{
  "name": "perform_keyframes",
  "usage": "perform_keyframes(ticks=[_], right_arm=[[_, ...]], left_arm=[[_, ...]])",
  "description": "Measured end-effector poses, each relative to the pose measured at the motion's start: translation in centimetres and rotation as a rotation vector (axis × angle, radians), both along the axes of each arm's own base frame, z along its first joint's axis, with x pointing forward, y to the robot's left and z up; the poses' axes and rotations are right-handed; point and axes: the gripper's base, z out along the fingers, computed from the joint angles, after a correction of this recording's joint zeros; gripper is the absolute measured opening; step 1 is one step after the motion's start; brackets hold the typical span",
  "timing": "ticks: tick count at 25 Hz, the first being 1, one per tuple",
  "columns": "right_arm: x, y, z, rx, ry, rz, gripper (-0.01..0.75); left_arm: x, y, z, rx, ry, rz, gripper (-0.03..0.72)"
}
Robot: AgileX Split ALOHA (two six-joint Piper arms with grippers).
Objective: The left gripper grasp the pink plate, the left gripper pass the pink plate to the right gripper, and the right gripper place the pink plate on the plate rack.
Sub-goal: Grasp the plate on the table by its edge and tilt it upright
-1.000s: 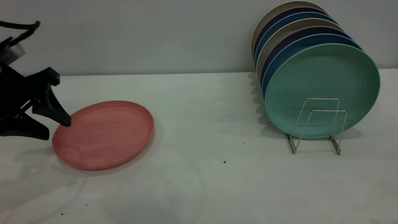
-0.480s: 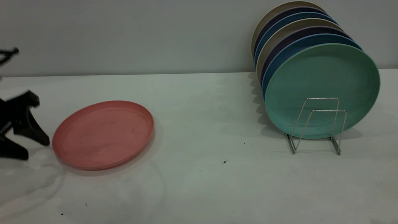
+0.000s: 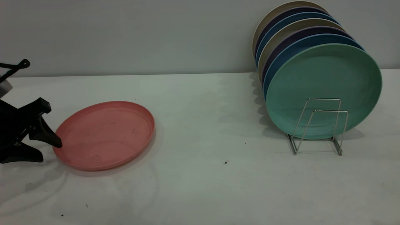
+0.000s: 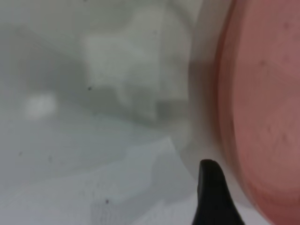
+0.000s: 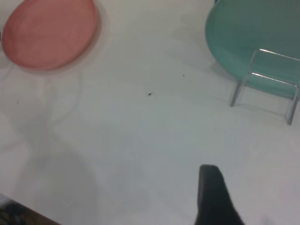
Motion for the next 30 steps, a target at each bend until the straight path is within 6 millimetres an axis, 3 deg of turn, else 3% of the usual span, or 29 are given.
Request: perform_keyframes(ticks=[13, 20, 23, 28, 30], right_arm=[[0.0, 0.0, 0.0, -0.005, -0.003, 0.005, 0.462], [0.0, 0.0, 0.0, -0.005, -0.003, 0.005, 0.462], [0.0, 0.0, 0.0, -0.005, -0.003, 0.005, 0.462], [0.0, 0.0, 0.0, -0.004, -0.003, 0.005, 0.462], [0.0, 0.1, 0.0, 0.011, 0.001, 0.005, 0.462]], left_arm=[[0.5, -0.4, -2.2, -0.071, -0.055, 0.041, 0.465], [0.3, -0.6, -3.4, -0.091, -0.032, 0.025, 0.404], [0.2, -0.7, -3.7, -0.099, -0.034, 0.008, 0.341], [0.3, -0.8, -3.7, -0.101, -0.039, 0.004, 0.074], [0.3, -0.8, -3.7, -0.096, -0.046, -0.011, 0.026]])
